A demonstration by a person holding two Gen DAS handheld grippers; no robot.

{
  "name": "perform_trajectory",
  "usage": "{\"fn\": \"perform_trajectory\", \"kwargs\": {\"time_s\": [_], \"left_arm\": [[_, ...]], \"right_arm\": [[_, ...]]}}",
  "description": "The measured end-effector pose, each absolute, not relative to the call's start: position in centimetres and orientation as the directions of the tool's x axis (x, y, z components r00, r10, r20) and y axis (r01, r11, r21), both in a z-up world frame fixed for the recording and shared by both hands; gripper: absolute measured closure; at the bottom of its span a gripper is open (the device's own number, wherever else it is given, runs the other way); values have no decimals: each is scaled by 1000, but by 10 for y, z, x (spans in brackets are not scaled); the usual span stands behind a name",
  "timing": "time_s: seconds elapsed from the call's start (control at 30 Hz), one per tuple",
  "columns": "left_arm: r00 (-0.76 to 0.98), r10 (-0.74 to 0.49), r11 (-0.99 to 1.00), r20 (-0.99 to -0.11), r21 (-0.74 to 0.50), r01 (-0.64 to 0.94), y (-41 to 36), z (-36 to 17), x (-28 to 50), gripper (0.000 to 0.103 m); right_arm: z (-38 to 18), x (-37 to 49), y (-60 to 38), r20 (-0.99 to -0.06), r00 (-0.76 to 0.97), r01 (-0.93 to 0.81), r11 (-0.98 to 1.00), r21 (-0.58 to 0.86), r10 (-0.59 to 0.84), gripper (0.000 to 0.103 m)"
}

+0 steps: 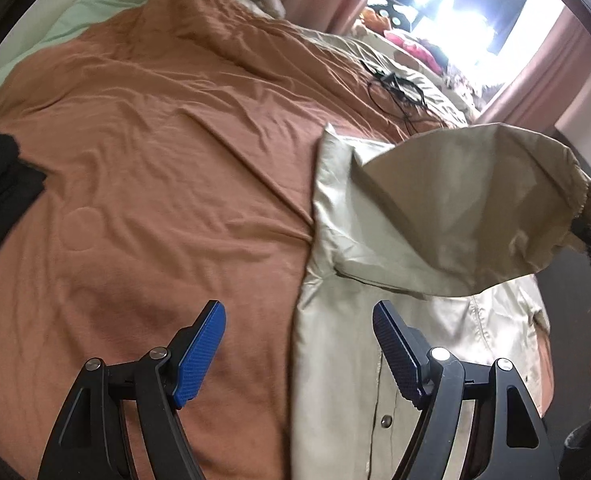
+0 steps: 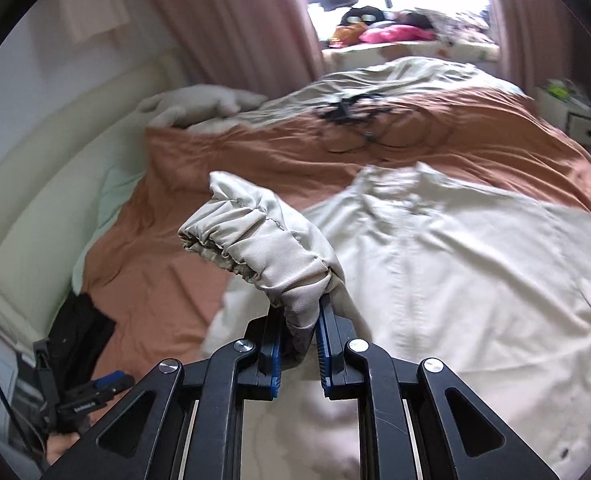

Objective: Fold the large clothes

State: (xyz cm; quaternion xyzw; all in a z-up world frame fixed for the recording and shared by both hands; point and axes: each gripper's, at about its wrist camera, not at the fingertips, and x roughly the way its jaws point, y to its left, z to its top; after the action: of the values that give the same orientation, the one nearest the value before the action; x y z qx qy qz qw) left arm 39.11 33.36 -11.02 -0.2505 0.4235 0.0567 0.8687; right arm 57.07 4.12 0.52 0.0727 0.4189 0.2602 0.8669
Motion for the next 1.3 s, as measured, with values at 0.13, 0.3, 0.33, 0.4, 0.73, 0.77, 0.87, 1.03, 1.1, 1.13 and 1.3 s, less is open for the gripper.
{"fn": "perform_trajectory", "kwargs": {"time_s": [0.13, 0.3, 0.33, 0.4, 0.73, 0.77, 0.87, 1.03, 1.1, 1.13, 1.3], "left_arm": [[610, -105, 882, -785, -356, -307, 319, -119, 409, 26], [567, -111, 897, -816, -328, -296, 305, -136, 427, 33], [561, -106, 900, -821, -319, -296, 303, -139, 430, 33], [547, -90, 909, -832, -293, -296, 299, -145, 436, 33], [486, -35, 931, -873, -205, -302, 298, -170, 464, 42], [482, -32, 933, -876, -199, -299, 298, -172, 466, 43], [467, -21, 941, -884, -175, -290, 297, -178, 475, 49], [439, 16, 951, -898, -122, -285, 294, -189, 487, 68], [435, 17, 952, -901, -118, -282, 294, -192, 489, 69], [437, 18, 952, -899, -119, -283, 294, -193, 489, 69], [441, 36, 948, -897, -110, -300, 295, -194, 491, 69]], "right_arm": [[-25, 578, 2, -722, 509, -304, 882, 360, 469, 88], [-85, 592, -44, -788, 458, -157, 910, 384, 411, 74], [-96, 593, -51, -799, 445, -138, 912, 386, 405, 66], [-114, 595, -68, -815, 414, -108, 911, 399, 406, 51], [-180, 603, -97, -829, 328, -8, 879, 476, 453, 46], [-183, 605, -97, -826, 325, -6, 875, 485, 460, 46], [-195, 614, -98, -829, 325, 20, 874, 486, 454, 49], [-209, 634, -103, -819, 337, 44, 861, 507, 465, 83], [-208, 642, -100, -823, 347, 21, 873, 487, 450, 86], [-207, 645, -99, -825, 349, 12, 879, 478, 444, 86], [-206, 665, -96, -829, 348, 19, 881, 472, 437, 87]]}}
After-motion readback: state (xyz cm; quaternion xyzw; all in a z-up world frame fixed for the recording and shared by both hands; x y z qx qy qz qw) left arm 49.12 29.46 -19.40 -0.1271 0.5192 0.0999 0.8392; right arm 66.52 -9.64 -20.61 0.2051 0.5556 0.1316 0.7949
